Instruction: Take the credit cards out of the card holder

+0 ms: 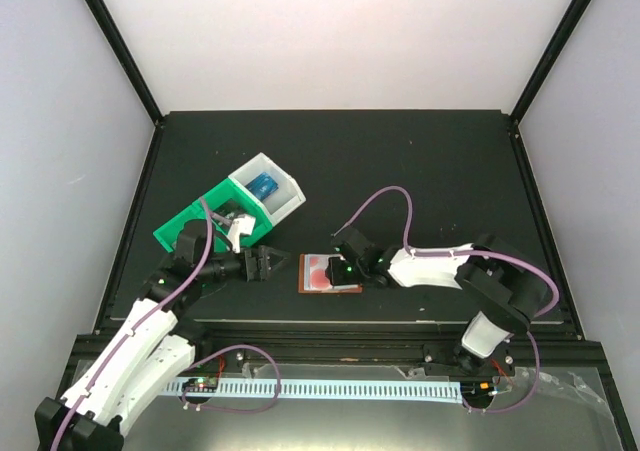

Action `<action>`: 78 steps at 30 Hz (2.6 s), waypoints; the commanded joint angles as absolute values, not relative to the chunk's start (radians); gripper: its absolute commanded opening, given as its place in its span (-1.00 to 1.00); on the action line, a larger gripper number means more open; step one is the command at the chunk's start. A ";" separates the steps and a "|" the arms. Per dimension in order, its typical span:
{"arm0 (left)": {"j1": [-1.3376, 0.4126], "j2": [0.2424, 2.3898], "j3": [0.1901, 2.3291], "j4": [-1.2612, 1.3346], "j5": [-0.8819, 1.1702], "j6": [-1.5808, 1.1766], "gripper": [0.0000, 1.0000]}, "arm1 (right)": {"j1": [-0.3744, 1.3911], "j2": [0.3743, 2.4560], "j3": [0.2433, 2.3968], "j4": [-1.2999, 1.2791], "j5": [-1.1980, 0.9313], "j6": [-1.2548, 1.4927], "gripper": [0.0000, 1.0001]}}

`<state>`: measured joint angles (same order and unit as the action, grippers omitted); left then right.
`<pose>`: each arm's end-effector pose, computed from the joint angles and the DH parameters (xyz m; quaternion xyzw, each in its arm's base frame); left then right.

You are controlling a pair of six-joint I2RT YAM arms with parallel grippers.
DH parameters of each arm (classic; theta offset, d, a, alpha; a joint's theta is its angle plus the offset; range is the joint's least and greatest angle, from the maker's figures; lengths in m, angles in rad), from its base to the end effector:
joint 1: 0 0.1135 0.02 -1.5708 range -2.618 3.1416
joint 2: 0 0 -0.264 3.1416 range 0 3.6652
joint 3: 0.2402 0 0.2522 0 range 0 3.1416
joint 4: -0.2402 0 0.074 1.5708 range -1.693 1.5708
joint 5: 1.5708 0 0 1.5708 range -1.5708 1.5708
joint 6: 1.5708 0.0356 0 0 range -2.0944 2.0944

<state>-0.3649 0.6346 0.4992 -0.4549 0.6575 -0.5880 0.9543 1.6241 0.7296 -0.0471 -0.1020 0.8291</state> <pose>0.1259 -0.0714 0.2395 0.0581 0.8467 -0.4575 0.2654 0.1697 0.2457 0.1352 -0.0751 0.9468 0.2709 0.1564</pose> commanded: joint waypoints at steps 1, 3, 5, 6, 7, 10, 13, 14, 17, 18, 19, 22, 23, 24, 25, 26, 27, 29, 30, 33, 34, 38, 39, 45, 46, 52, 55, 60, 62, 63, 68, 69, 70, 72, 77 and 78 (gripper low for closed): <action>-0.374 0.635 0.480 -0.422 0.664 -0.591 0.98 | 0.960 1.657 0.762 -0.120 0.011 0.793 -0.56; -0.377 0.634 0.462 -0.393 0.673 -0.609 0.98 | 0.961 1.670 0.761 -0.140 0.050 0.788 -0.56; -0.382 0.628 0.444 -0.371 0.664 -0.626 0.98 | 0.960 1.677 0.753 -0.142 0.067 0.785 -0.57; -0.384 0.626 0.431 -0.356 0.662 -0.635 0.98 | 0.960 1.679 0.750 -0.137 0.067 0.785 -0.59; -0.385 0.626 0.421 -0.341 0.660 -0.643 0.98 | 0.961 1.682 0.744 -0.132 0.067 0.786 -0.62; -0.396 0.644 0.386 -0.279 0.667 -0.678 0.98 | 0.961 1.675 0.715 -0.106 0.069 0.798 -0.70; -0.423 0.678 0.345 -0.170 0.681 -0.717 0.91 | 0.962 1.661 0.667 -0.042 0.063 0.801 -0.77; -0.432 0.699 0.336 -0.133 0.679 -0.730 0.86 | 0.961 1.667 0.654 -0.017 0.064 0.800 -0.80; -0.453 0.756 0.321 -0.039 0.662 -0.770 0.72 | 0.960 1.690 0.646 0.007 0.048 0.806 -0.87; -0.460 0.775 0.319 -0.014 0.653 -0.780 0.69 | 0.960 1.689 0.634 0.030 0.033 0.814 -0.89; -0.467 0.792 0.319 0.004 0.641 -0.789 0.68 | 0.960 1.685 0.619 0.061 0.017 0.825 -0.90; -0.485 0.839 0.314 0.057 0.602 -0.814 0.67 | 0.953 1.687 0.589 0.139 -0.036 0.848 -0.93; -0.492 0.854 0.308 0.094 0.594 -0.825 0.67 | 0.953 1.691 0.585 0.157 -0.052 0.848 -0.93; -0.500 0.868 0.305 0.117 0.586 -0.836 0.70 | 0.952 1.695 0.586 0.170 -0.064 0.850 -0.93; -0.510 0.885 0.302 0.136 0.571 -0.842 0.74 | 0.951 1.698 0.588 0.178 -0.077 0.852 -0.94; -0.521 0.903 0.302 0.150 0.561 -0.848 0.77 | 0.951 1.702 0.589 0.186 -0.095 0.856 -0.93; -0.532 0.921 0.302 0.166 0.554 -0.853 0.80 | 0.951 1.706 0.588 0.196 -0.111 0.861 -0.94; -0.555 0.960 0.304 0.200 0.542 -0.858 0.84 | 0.951 1.711 0.585 0.217 -0.142 0.870 -0.94; -0.574 0.981 0.303 0.217 0.530 -0.867 0.86 | 0.951 1.714 0.583 0.227 -0.152 0.875 -0.94; -0.604 1.040 0.296 0.278 0.508 -0.889 0.88 | 0.950 1.723 0.581 0.239 -0.170 0.882 -0.94; -0.616 1.056 0.292 0.296 0.498 -0.893 0.88 | 0.950 1.727 0.581 0.242 -0.172 0.883 -0.94; -0.646 1.096 0.281 0.309 0.441 -0.898 0.90 | 0.950 1.723 0.568 0.263 -0.165 0.901 -0.94; -0.648 1.101 0.278 0.307 0.436 -0.900 0.90 | 0.948 1.719 0.562 0.272 -0.165 0.907 -0.94; -0.663 1.086 0.256 0.317 0.409 -0.941 0.95 | 0.947 1.725 0.535 0.307 -0.174 0.939 -0.94; -0.667 1.082 0.256 0.315 0.406 -0.943 0.95 | 0.948 1.727 0.528 0.322 -0.179 0.948 -0.94; -0.684 1.097 0.214 0.371 0.396 -0.966 0.98 | 0.947 1.731 0.515 0.350 -0.187 0.968 -0.94; -0.700 1.128 0.169 0.459 0.387 -1.003 0.98 | 0.947 1.711 0.503 0.350 -0.180 0.968 -0.94; -0.713 1.183 0.173 0.509 0.397 -1.003 0.98 | 0.948 1.704 0.486 0.356 -0.170 0.973 -0.94; -0.715 1.197 0.176 0.517 0.394 -0.994 0.98 | 0.948 1.722 0.485 0.364 -0.177 0.976 -0.94; -0.715 1.201 0.178 0.524 0.396 -0.991 0.98 | 0.948 1.732 0.484 0.376 -0.186 0.980 -0.94; -0.722 1.184 0.180 0.554 0.432 -0.987 0.92 | 0.948 1.762 0.451 0.474 -0.225 1.027 -0.94; -0.722 1.173 0.183 0.550 0.436 -0.983 0.88 | 0.948 1.762 0.450 0.481 -0.229 1.031 -0.94; -0.723 1.163 0.189 0.536 0.437 -0.977 0.85 | 0.948 1.758 0.449 0.481 -0.232 1.031 -0.94; -0.725 1.138 0.212 0.484 0.433 -0.960 0.80 | 0.948 1.737 0.447 0.470 -0.230 1.023 -0.94; -0.724 1.104 0.261 0.362 0.409 -0.915 0.67 | 0.948 1.668 0.445 0.419 -0.210 1.004 -0.90; -0.724 1.102 0.265 0.355 0.406 -0.912 0.64 | 0.948 1.661 0.445 0.412 -0.210 1.002 -0.87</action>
